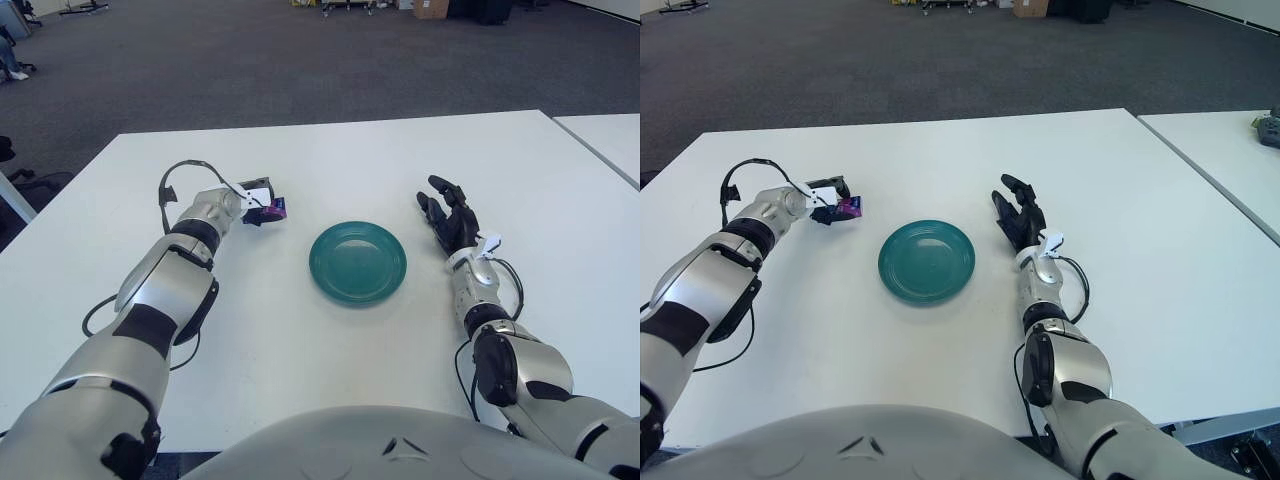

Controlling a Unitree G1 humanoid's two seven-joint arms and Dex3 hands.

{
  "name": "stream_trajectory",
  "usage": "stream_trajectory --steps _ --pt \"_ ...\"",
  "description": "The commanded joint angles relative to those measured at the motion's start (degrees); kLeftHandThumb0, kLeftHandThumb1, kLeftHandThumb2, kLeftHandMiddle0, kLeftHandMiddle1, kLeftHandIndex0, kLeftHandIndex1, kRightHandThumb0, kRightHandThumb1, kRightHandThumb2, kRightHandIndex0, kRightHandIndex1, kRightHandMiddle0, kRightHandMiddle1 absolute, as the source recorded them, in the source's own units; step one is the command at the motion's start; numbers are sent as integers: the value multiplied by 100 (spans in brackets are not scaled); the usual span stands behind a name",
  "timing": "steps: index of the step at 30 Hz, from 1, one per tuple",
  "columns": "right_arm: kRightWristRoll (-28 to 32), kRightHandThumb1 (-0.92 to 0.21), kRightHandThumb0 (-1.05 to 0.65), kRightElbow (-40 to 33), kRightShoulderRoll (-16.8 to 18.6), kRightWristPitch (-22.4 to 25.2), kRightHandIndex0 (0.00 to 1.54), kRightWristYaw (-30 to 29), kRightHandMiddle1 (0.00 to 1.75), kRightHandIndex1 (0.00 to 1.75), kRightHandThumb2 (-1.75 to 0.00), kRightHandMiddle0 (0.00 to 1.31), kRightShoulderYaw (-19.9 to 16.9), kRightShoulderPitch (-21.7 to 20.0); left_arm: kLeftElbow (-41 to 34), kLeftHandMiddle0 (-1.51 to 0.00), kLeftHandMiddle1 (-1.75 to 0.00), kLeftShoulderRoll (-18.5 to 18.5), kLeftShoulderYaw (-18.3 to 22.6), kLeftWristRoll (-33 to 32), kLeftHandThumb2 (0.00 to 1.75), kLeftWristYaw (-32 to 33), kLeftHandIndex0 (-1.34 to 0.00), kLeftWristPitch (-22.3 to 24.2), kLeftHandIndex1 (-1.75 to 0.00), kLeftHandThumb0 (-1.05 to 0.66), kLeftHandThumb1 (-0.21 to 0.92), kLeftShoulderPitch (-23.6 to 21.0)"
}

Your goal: Put the gum into the plate.

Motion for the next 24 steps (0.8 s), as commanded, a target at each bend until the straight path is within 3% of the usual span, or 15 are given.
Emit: stream_trajectory --steps 1,9,17,20,24 --pt "83 -92 -59 355 -112 214 39 -59 70 1 -37 0 -76 398 438 -20 -110 -355 -362 275 42 -1088 -9 84 -129 -105 92 1004" --pt "101 -92 -58 342 -79 164 41 -48 73 1 -40 0 -77 416 449 -13 -118 -480 -498 345 33 -1143 -12 165 -124 -105 92 1056" --pt "50 -92 -60 317 -134 171 39 -214 71 0 -48 0 -50 455 437 -18 -106 -580 -562 306 44 -1222 -13 6 -127 -105 92 1134" --pt "89 -92 -58 341 -180 203 39 -244 71 0 -48 0 -97 457 399 -20 -110 -599 -508 197 45 -1304 -14 -237 -142 -97 92 1218" --pt "130 -92 -56 349 -189 192 38 -207 70 0 -47 0 -130 465 364 -21 -127 -595 -450 97 41 -1386 -15 -426 -159 -88 92 1262"
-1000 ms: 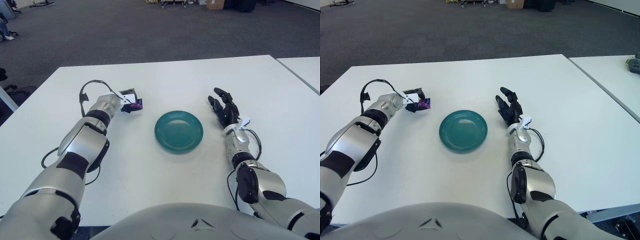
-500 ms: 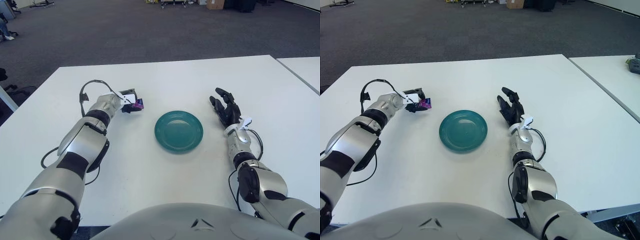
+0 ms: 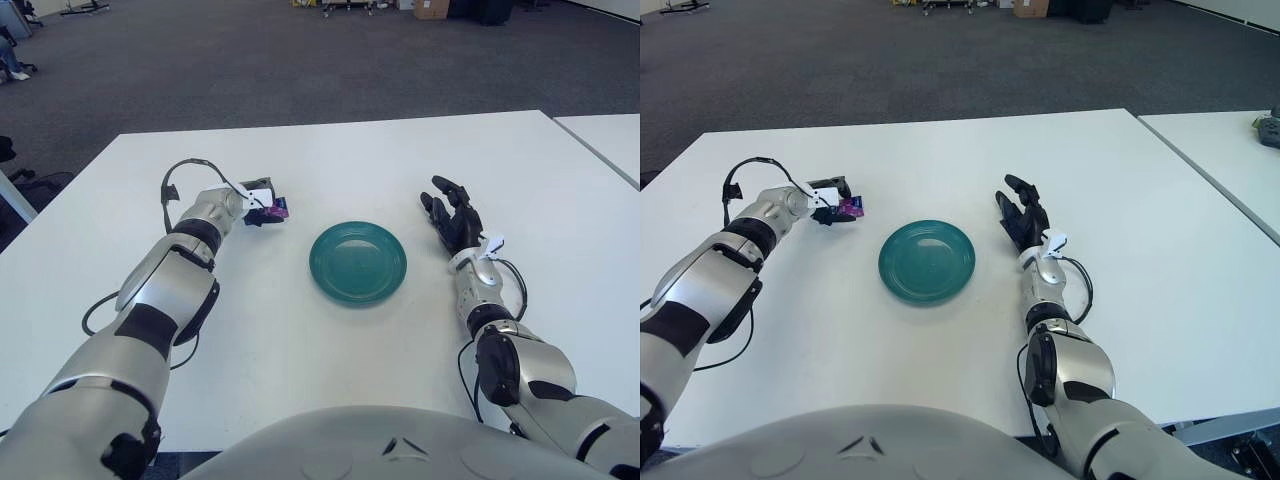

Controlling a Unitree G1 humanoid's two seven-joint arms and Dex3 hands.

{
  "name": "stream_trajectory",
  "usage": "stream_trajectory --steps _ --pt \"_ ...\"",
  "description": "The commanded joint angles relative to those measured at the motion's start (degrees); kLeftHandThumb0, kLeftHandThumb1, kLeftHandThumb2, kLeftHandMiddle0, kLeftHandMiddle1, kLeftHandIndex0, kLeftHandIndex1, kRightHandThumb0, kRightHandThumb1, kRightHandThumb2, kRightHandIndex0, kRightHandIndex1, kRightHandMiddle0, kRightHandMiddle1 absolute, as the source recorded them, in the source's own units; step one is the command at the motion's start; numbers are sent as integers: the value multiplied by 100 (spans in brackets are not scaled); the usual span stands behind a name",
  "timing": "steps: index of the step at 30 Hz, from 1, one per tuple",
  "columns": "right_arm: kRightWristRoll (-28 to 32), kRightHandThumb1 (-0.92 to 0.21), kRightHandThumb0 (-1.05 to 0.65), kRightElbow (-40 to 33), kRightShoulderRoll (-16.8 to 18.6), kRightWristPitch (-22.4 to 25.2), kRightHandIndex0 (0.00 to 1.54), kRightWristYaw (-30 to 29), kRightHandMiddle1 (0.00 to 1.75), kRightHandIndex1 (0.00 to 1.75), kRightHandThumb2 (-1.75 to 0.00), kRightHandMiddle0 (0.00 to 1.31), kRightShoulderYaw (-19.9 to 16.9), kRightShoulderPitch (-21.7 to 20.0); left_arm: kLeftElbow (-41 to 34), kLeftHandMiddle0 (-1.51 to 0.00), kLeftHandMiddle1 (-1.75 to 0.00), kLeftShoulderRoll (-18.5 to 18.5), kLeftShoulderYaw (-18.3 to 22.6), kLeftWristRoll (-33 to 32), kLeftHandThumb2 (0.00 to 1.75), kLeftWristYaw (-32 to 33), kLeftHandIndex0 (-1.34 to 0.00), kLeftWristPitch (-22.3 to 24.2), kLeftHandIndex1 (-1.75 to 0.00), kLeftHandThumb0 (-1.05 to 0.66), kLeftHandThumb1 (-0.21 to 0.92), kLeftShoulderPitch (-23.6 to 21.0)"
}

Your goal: Put the gum into the plate.

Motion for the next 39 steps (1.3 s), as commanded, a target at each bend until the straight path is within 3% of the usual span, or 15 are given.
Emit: stream_trajectory --steps 1,8,15,24,28,39 --pt "137 -92 -56 348 -125 269 38 -90 70 0 -47 0 -134 460 444 -21 -129 -578 -287 121 41 -1370 -15 -289 -160 -87 92 1254" --pt "26 -92 -53 394 -161 276 34 -76 65 0 -48 0 -41 463 404 -21 -142 -533 -354 129 36 -1140 -12 -476 -166 -82 92 1291" --pt "28 -92 -53 407 -88 212 34 -104 65 0 -46 0 -27 430 370 -20 -141 -485 -355 99 32 -859 -12 -504 -166 -90 92 1316" --pt "25 -91 -55 406 -50 160 36 -140 71 1 -41 0 -16 439 314 -19 -145 -495 -637 377 34 -84 -10 -393 -166 -103 92 1371" --pt "24 -92 -55 407 -46 165 37 -178 73 1 -41 0 -10 440 304 -24 -169 -487 -774 510 33 138 -10 -430 -165 -103 92 1402" --pt "53 -92 -57 409 -25 205 37 -184 73 1 -43 0 -9 435 307 -40 -175 -534 -796 487 34 369 -7 -490 -159 -101 92 1528"
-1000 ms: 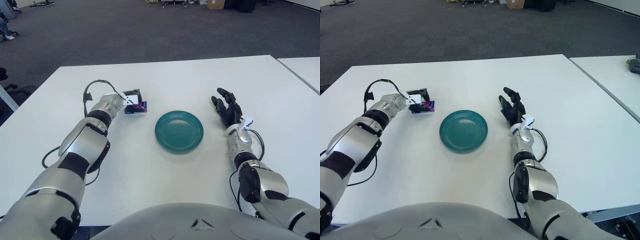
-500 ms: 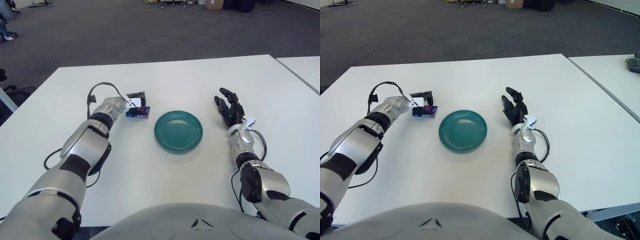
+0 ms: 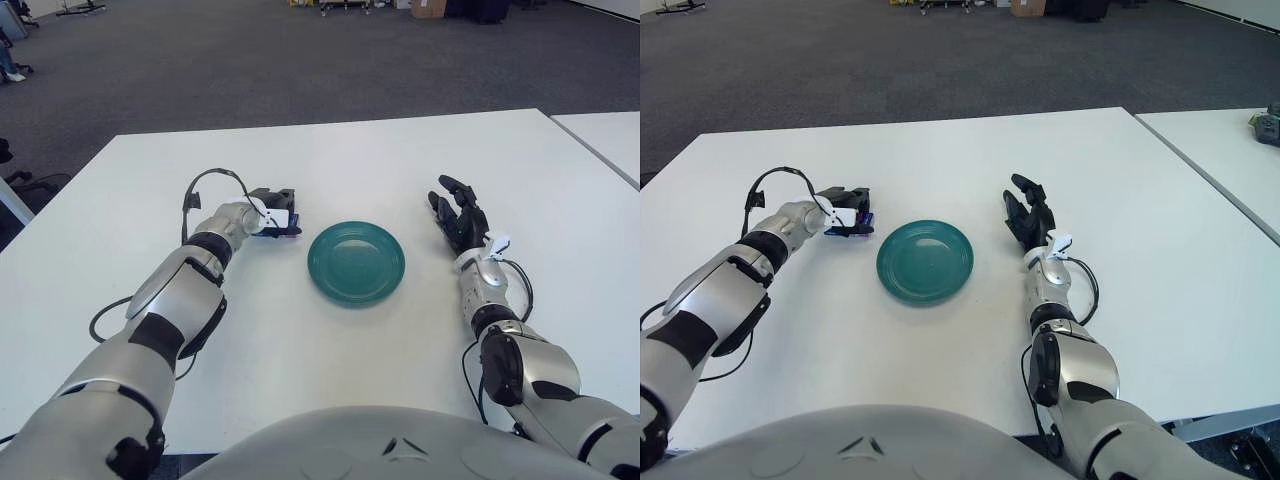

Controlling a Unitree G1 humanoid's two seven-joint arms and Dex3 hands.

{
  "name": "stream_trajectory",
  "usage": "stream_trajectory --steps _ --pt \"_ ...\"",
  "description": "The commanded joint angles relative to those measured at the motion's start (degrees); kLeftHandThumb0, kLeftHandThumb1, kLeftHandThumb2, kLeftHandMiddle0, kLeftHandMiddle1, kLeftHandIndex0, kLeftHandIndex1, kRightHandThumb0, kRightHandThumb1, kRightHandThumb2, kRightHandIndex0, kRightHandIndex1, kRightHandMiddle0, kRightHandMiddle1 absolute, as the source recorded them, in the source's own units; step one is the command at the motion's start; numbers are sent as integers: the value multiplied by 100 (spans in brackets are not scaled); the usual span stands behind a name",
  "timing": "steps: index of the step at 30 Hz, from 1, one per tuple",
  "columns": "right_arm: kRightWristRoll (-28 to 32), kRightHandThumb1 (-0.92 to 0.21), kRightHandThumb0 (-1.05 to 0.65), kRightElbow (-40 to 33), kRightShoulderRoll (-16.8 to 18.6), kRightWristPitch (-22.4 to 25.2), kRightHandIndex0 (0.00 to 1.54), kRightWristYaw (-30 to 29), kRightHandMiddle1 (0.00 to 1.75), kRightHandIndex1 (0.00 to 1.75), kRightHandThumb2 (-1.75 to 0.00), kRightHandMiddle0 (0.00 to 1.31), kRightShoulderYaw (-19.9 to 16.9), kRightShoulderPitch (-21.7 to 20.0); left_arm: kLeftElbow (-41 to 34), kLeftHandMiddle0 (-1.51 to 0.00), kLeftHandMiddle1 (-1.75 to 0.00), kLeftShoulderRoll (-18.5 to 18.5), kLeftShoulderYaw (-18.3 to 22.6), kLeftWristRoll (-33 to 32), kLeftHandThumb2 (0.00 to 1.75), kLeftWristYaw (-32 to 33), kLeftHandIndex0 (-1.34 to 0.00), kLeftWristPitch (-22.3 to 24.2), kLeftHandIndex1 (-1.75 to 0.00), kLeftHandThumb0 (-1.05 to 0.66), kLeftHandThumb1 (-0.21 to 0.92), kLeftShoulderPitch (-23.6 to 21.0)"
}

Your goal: Put the gum into the plate.

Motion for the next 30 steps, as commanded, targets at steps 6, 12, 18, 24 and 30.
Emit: stream_trajectory --steps 6,12,18,24,30 --pt "83 -91 -56 358 90 312 38 -48 73 1 -42 0 -61 408 427 -18 -159 -313 -308 235 36 -208 -5 129 -145 -104 92 1202" --pt "53 -92 -55 353 78 320 38 -94 73 1 -43 0 -40 407 442 -16 -85 -244 -801 767 30 691 -2 203 -121 -105 92 1245" --pt "23 -92 -55 365 75 322 38 -157 71 0 -45 0 -20 399 464 -28 -36 -195 -1016 941 25 944 -1 126 -104 -105 92 1244" --pt "-5 -92 -56 374 67 326 36 -199 70 0 -47 0 4 396 476 -28 -18 -121 -1109 877 27 913 0 -3 -94 -105 92 1230" --pt "2 -92 -56 387 55 363 37 -213 71 0 -47 0 -4 378 486 -25 -11 -69 -1198 869 27 718 0 -121 -87 -105 92 1175"
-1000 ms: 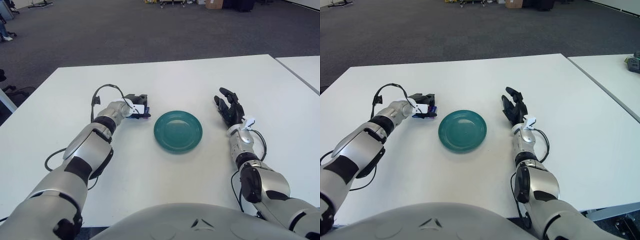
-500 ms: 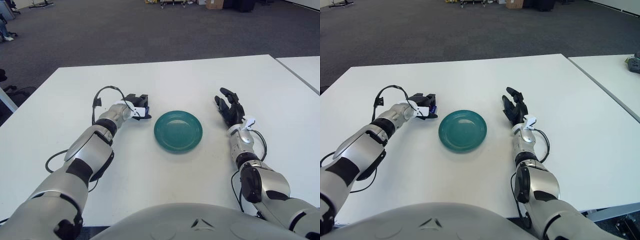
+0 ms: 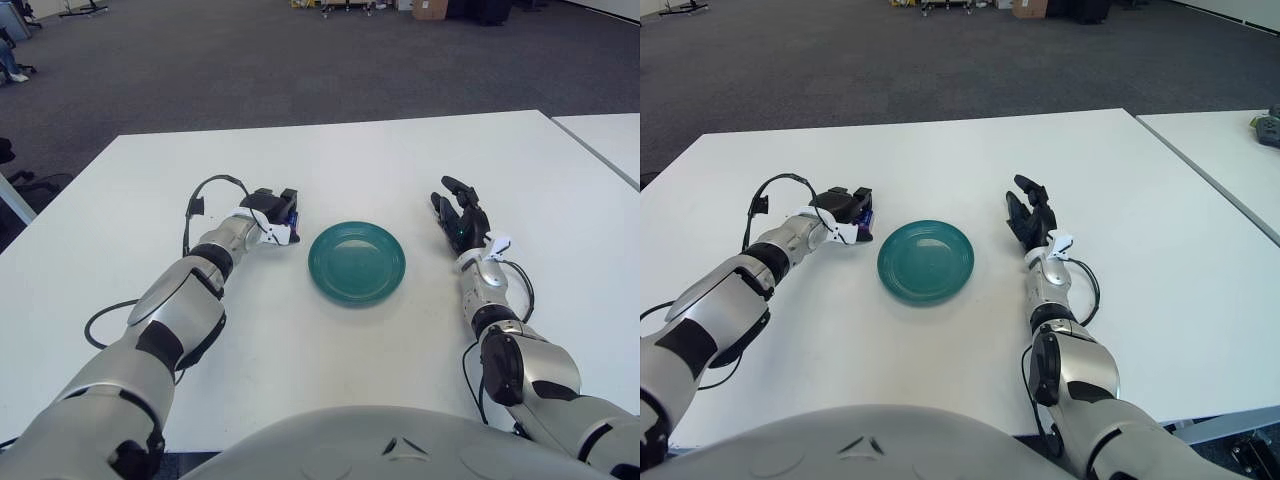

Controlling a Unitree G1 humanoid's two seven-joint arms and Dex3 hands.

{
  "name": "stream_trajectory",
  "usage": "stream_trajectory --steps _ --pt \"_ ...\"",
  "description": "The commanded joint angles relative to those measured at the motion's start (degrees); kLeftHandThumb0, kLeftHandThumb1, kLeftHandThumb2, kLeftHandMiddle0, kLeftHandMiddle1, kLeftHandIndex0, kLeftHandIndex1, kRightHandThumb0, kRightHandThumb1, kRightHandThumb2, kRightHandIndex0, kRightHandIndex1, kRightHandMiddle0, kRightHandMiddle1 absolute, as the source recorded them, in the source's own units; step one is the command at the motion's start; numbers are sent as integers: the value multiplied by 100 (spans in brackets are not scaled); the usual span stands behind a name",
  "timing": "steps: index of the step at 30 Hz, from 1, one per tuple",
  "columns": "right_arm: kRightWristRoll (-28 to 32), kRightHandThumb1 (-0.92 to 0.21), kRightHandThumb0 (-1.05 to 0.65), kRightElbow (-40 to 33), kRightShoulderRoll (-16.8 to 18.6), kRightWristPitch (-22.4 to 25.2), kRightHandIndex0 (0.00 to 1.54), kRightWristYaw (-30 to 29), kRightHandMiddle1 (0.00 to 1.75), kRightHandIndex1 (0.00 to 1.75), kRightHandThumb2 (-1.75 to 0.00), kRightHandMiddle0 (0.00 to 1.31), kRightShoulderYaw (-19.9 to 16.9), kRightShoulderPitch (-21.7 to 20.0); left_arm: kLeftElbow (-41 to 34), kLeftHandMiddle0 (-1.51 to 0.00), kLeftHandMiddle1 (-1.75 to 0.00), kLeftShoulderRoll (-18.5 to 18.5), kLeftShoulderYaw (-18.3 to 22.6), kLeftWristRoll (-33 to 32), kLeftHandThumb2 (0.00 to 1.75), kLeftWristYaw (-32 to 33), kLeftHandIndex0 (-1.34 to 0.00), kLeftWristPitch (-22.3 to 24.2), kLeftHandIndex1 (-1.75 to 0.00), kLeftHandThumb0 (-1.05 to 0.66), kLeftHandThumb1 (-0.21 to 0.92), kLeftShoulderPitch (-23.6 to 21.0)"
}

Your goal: Put the gum into the plate.

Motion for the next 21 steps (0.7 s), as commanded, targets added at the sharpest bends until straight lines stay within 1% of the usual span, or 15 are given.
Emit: stream_trajectory --steps 1,6,11,15,21 --pt "5 -92 -56 345 61 344 37 -100 71 0 -47 0 0 377 479 -24 -9 -108 -452 441 27 -811 0 -75 -84 -104 92 930" --pt "-27 -92 -57 354 47 362 36 -150 70 0 -46 0 22 361 483 -22 -6 -38 -508 428 27 -890 0 -153 -78 -102 92 877" --pt "-61 -92 -57 360 38 353 36 -186 70 0 -46 0 42 355 474 -20 -3 43 -540 410 27 -944 0 -262 -76 -98 92 815" --pt "-68 -92 -57 362 36 349 36 -191 70 0 -46 0 42 351 465 -21 -3 110 -491 338 27 -1030 0 -365 -76 -96 92 777" --pt "-49 -92 -57 355 23 373 36 -178 70 0 -46 0 32 333 483 -23 -3 172 -299 137 26 -1205 0 -408 -79 -96 92 759"
